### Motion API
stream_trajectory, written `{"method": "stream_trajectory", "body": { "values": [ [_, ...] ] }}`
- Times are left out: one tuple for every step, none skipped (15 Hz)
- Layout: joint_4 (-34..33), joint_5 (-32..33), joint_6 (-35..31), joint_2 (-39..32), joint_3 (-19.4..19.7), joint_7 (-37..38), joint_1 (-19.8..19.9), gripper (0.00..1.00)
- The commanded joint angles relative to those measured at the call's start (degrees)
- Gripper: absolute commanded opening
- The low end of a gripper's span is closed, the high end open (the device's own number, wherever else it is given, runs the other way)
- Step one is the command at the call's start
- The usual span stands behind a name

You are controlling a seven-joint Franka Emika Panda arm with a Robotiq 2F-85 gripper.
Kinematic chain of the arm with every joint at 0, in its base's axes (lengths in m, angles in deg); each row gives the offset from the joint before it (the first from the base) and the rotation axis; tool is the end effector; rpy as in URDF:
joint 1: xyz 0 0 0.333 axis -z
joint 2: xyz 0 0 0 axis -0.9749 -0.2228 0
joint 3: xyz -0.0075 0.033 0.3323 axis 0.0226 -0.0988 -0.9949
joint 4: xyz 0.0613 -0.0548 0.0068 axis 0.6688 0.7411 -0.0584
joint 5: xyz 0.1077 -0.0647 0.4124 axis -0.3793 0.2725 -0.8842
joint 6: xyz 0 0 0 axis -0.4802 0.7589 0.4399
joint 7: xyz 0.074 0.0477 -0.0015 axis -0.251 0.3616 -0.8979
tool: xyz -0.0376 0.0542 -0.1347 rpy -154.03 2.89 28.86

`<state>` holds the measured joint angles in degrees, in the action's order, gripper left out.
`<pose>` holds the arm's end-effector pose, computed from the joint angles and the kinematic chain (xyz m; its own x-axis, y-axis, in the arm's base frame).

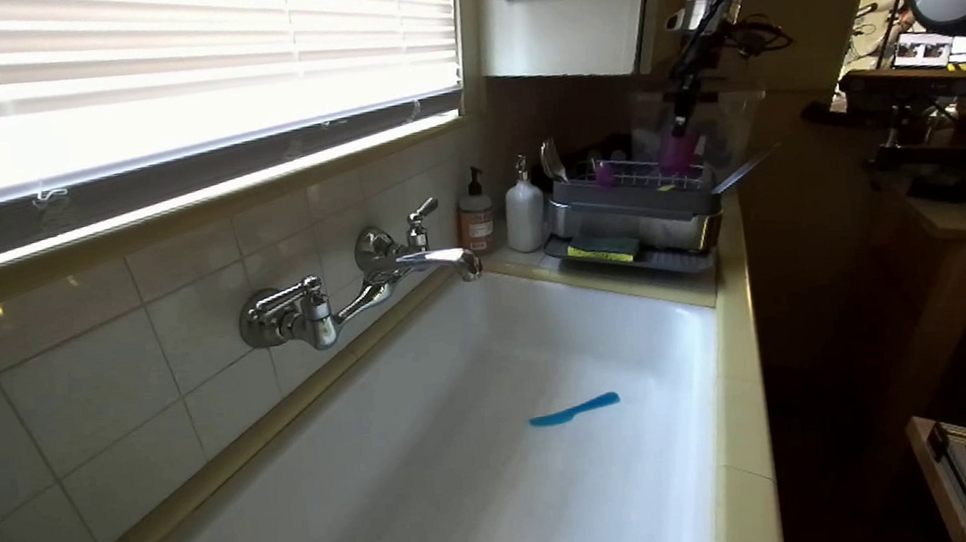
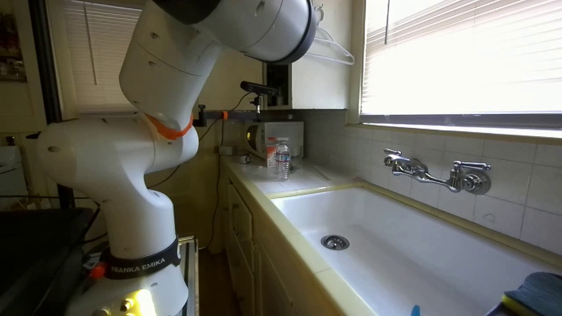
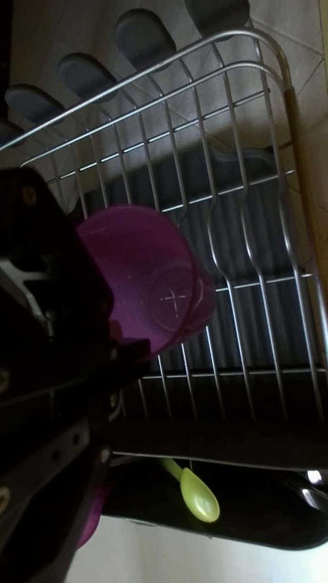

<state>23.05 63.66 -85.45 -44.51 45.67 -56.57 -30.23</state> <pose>0.4909 -0.6200 0.4501 0.9916 -0.0705 0.1088 -0.0633 -0.9957 -0.0682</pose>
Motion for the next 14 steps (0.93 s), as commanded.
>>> {"method": "stream_trajectory", "body": {
  "values": [
    [12.2,2.3,-5.6,7.3,1.4,1.1,-2.7,0.01],
    [14.5,2.6,-6.7,8.8,1.5,1.3,-3.1,0.01],
    [17.2,2.7,-7.7,10.4,1.6,1.3,-3.5,0.01],
    [19.4,2.7,-8.6,11.9,1.6,1.4,-3.8,0.01],
    [21.7,2.5,-9.6,13.4,1.5,1.4,-4.0,0.01],
    [24.1,2.3,-10.3,15.1,1.4,1.2,-4.1,0.01],
    [26.5,2.1,-11.6,16.8,1.3,1.0,-4.3,0.01],
    [28.8,2.0,-12.9,18.5,1.3,0.9,-4.5,0.01],
    [31.2,2.0,-14.2,20.4,1.2,0.8,-4.6,0.01],
    [33.7,2.1,-15.4,22.2,1.2,0.7,-4.9,0.01],
    [36.1,2.3,-16.9,24.0,1.2,0.9,-5.1,0.01],
    [38.6,2.4,-18.3,25.8,1.1,1.2,-5.4,0.01],
    [41.2,2.3,-19.6,27.7,1.0,1.2,-5.6,0.01],
    [43.6,2.2,-21.1,29.4,0.9,1.3,-5.8,0.01]
  ]
}}
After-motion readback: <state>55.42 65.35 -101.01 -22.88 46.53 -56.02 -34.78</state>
